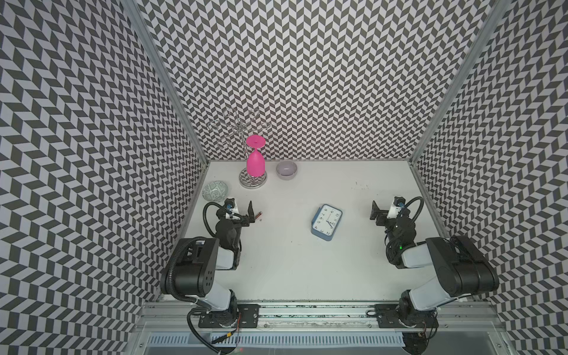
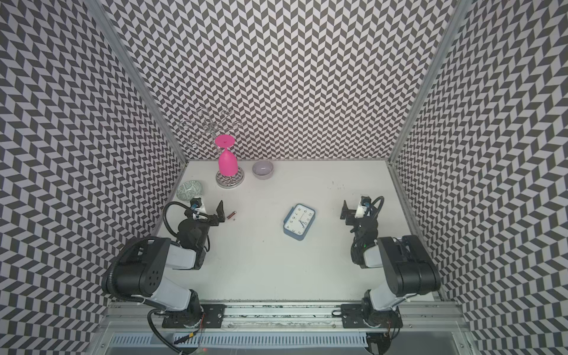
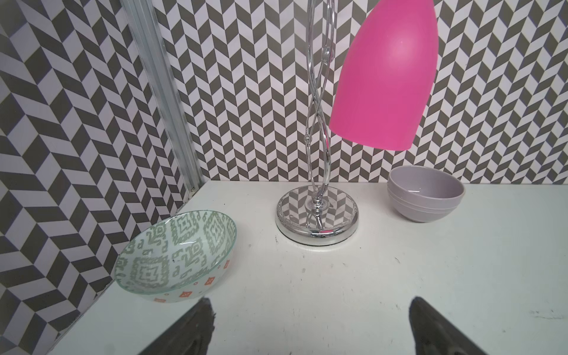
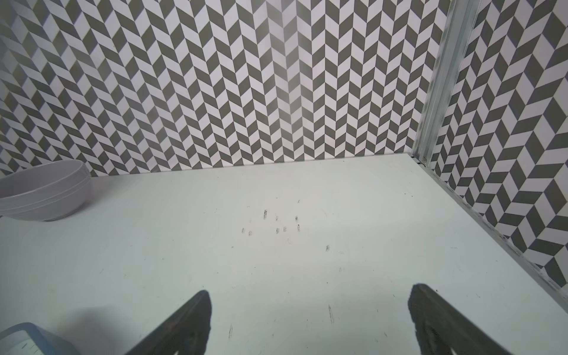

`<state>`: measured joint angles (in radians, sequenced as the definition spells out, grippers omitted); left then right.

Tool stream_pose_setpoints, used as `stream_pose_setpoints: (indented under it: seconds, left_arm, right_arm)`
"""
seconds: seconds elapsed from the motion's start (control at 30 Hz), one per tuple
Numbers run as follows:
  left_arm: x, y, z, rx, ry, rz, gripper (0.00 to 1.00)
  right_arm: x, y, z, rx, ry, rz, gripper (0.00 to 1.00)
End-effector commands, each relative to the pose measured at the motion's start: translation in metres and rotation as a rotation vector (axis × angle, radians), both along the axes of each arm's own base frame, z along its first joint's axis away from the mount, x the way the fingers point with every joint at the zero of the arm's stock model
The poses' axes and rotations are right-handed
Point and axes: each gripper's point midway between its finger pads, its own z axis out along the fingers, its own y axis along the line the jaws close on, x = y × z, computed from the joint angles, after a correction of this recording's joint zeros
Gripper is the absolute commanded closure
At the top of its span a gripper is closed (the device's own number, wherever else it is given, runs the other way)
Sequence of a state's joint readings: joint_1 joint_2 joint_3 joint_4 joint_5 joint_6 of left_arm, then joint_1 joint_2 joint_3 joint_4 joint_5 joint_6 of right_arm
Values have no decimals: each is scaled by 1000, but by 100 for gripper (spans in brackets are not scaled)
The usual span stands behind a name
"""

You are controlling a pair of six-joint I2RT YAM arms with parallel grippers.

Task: Insert the battery into the alarm
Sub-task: Adjust the alarm at the center of the board.

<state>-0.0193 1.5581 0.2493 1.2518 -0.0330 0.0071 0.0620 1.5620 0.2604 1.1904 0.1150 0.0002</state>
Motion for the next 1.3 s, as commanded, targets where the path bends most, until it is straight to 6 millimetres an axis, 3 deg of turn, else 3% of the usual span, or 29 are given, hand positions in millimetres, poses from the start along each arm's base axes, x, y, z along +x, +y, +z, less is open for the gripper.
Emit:
stream_pose_setpoints:
  seconds: [0.0,0.73,0.93,1.27]
  left_arm:
    - [2,0,4,8,-11,3,1]
    - [2,0,4,7,-12,3,1]
    - [2,0,4,7,-12,3,1]
    - [2,0,4,7,-11,3,1]
  right_arm:
    - [3,-1,22,-1,-77,2,1]
    - [0,-1,23,-1,-90,1,1]
    - [-2,11,31,-28,-106,73,1]
    - [-25,13,86,20,-187,85,0]
